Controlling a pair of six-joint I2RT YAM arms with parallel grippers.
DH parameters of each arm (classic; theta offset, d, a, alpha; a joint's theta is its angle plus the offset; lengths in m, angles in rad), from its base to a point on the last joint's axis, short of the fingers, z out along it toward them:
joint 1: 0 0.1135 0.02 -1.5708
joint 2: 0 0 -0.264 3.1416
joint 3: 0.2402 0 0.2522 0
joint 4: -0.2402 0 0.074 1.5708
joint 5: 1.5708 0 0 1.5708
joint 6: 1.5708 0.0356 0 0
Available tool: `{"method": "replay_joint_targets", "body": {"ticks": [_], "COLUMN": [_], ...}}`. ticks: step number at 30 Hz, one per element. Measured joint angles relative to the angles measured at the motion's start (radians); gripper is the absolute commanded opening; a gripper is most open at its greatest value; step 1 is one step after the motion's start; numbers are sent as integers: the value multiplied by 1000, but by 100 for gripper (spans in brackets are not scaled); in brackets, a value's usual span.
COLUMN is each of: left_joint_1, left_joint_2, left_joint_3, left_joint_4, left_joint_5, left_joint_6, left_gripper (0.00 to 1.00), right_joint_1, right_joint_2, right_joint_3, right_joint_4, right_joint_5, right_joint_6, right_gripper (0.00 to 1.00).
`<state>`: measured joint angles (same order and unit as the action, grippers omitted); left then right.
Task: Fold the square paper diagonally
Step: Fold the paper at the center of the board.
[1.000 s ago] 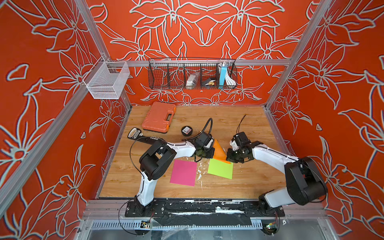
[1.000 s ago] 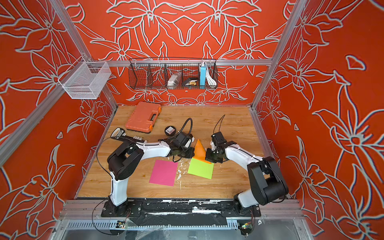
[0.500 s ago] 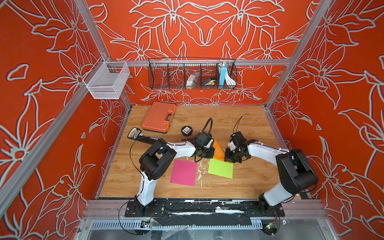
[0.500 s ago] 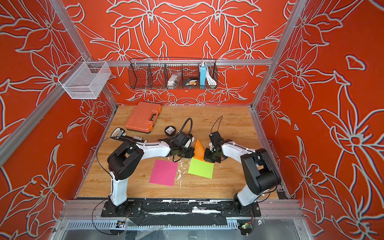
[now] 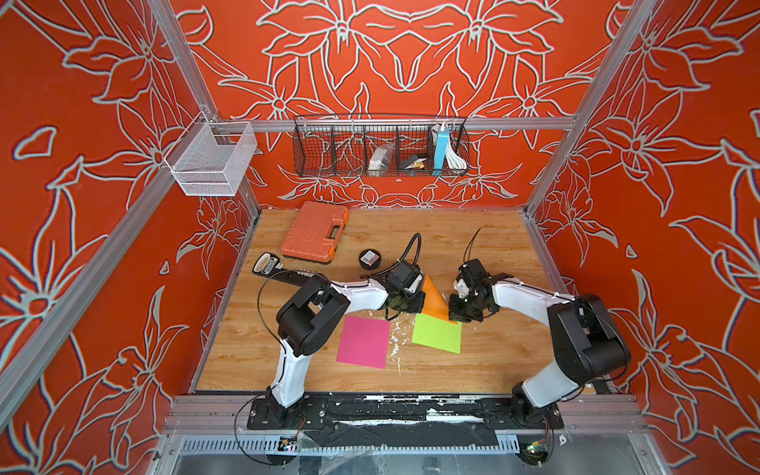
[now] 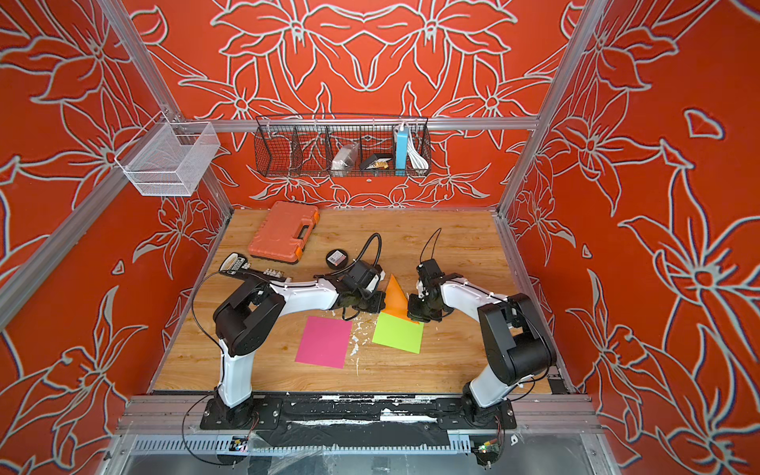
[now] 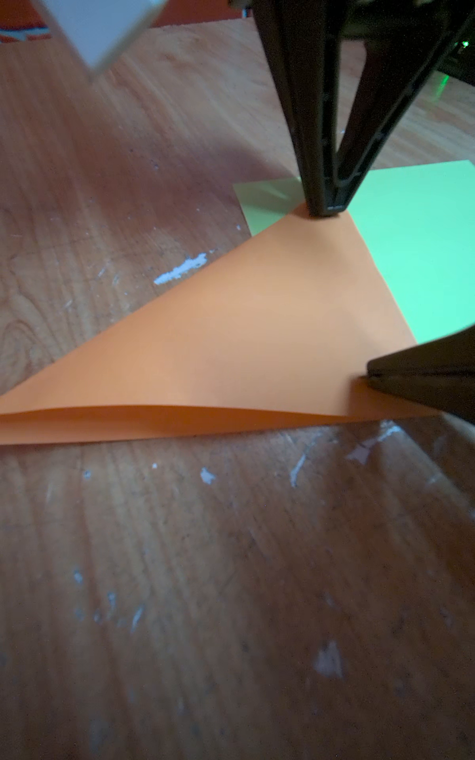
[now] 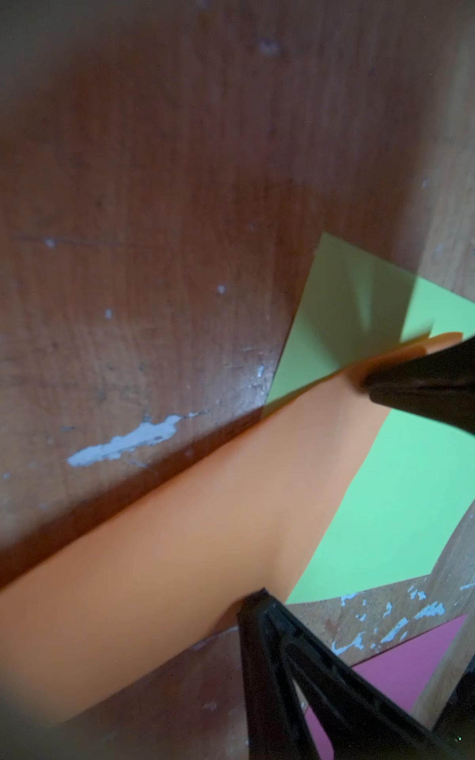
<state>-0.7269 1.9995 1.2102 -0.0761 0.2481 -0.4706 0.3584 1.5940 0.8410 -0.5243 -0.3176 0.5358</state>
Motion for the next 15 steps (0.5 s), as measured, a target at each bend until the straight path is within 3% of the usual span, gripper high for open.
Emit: {"method": "replay_joint_targets", "body": {"ticks": [15], "left_joint_1": [0], "left_joint_2": [0], "left_joint_3": [0], "left_joint_4": [0], "left_joint_5": [0], "left_joint_6": [2], "left_gripper": [0], "right_joint_1": [-6], "right_joint_2": [-22], "right_joint_3": [5], "right_joint_4": [-71], "right_joint_5": [108], "right_joint_6": [-40], "right_gripper": [0]}}
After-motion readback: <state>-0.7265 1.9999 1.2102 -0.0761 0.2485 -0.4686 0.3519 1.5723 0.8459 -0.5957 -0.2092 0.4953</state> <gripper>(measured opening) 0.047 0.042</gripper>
